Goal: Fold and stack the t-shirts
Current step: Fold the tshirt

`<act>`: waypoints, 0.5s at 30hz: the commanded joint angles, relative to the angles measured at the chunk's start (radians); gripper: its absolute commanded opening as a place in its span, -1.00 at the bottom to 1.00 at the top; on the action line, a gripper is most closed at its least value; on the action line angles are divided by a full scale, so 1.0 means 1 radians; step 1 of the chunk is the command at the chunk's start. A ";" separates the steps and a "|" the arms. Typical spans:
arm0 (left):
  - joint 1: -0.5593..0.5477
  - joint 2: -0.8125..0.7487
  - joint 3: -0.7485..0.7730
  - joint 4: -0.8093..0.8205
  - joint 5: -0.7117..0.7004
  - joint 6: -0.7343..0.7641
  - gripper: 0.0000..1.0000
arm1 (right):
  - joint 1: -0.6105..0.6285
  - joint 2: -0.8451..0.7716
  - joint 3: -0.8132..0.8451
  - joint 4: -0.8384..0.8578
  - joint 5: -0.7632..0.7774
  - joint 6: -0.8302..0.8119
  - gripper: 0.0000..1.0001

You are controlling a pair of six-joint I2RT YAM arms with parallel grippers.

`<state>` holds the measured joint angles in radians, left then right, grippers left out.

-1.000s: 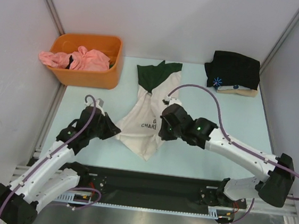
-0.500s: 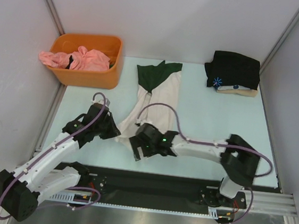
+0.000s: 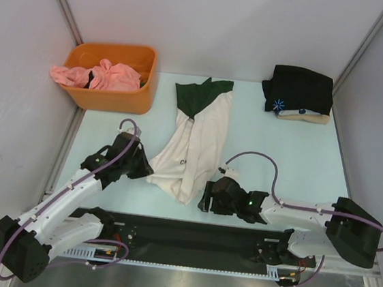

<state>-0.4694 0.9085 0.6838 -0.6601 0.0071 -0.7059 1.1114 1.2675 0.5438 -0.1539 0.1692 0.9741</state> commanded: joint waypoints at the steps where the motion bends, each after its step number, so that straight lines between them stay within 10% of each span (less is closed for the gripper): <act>1: -0.003 0.001 0.020 0.020 0.013 0.022 -0.83 | -0.033 0.053 -0.004 0.184 -0.019 0.063 0.36; 9: -0.003 0.003 -0.016 0.045 0.022 0.013 -0.83 | -0.065 0.283 0.039 0.356 -0.105 0.066 0.08; 15: -0.003 0.001 -0.018 0.043 0.025 0.016 -0.83 | -0.055 0.351 0.041 0.401 -0.111 0.077 -0.80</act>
<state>-0.4694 0.9123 0.6666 -0.6418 0.0139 -0.7059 1.0500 1.5837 0.5945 0.2440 0.0601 1.0485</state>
